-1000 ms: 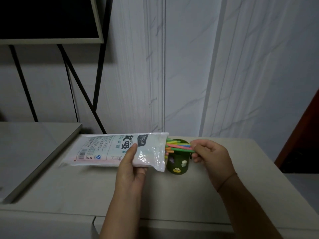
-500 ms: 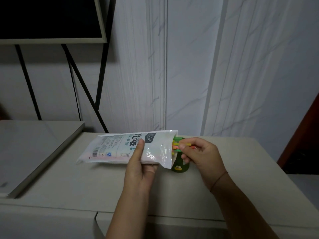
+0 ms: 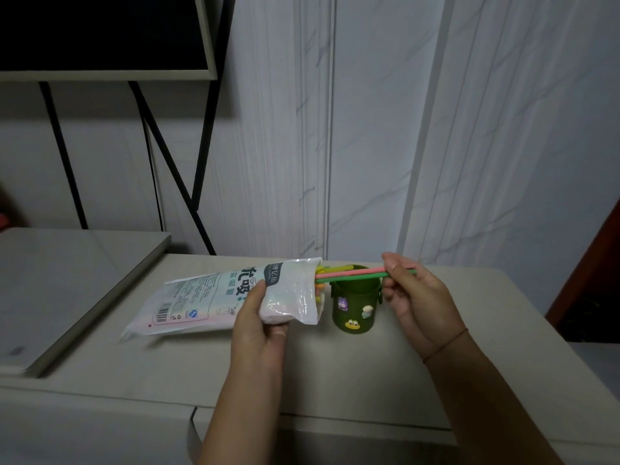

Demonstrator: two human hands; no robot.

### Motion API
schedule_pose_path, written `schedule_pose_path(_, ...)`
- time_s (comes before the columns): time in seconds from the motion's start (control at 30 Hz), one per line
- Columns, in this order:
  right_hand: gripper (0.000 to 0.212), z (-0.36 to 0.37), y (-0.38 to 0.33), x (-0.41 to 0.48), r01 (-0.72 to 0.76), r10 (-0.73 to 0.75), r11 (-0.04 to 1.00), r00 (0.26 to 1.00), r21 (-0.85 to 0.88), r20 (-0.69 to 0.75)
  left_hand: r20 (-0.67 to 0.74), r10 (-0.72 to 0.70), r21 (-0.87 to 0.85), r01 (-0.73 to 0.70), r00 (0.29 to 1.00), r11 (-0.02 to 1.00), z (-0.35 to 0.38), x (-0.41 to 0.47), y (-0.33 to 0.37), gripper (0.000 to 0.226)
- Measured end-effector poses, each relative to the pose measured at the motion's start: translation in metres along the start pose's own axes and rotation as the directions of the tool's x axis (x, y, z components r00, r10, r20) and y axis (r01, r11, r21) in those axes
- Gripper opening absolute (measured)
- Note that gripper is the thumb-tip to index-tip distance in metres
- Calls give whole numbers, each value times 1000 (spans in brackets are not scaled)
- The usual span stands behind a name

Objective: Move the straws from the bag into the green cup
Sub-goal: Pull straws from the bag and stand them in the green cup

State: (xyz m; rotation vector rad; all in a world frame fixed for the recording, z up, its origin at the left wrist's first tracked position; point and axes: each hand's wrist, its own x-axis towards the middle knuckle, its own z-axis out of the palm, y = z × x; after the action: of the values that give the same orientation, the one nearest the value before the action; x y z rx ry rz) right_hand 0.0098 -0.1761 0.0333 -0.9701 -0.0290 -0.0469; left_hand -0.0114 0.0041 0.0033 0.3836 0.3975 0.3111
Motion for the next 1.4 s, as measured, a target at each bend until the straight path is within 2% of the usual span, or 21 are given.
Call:
schedule_pose_path(0.07,13,4,9,-1,-44,42,999,998,24,43,0,6,-1,-6,1000,1000,2,-2,-3,29)
schedule_pose_path(0.17,15,10,20,-5,-41,44,997,997,-61,61,0,11,-8,-11,1000,1000,5,-5,-7,41)
schedule_pose_path(0.37,24,11,34,-8,-53,58,985,998,-165,26,0,-2,16,2,1000,1000,7,-9,-10,26)
schedule_pose_path(0.6,8,14,35,-10,4,-26,964,996,-264,-80,-4,18,16,-18,1000,1000,6,-8,-11,33)
schedule_pose_path(0.7,10,7,24,-7,7,-37,973,991,-230,-127,-17,38,-8,-38,999,999,4,-6,-4,42)
schedule_pose_path(0.8,8,2,13,-3,13,-26,995,991,-96,-135,-18,56,-25,-57,998,998,2,-2,3,45)
schedule_pose_path(0.97,13,9,18,-4,-73,73,994,997,83,4,-29,34,-3,-34,999,999,4,-4,-2,37)
schedule_pose_path(1.07,13,15,24,-7,-58,58,997,998,48,3,-26,18,-3,-18,999,1000,5,-7,-6,35)
schedule_pose_path(1.2,13,11,18,-5,52,-58,995,996,-90,-64,-62,23,-25,-24,998,999,4,-3,-2,35)
schedule_pose_path(1.4,13,0,2,-3,121,-128,990,988,-76,-90,-71,44,-45,-47,997,998,1,1,5,40)
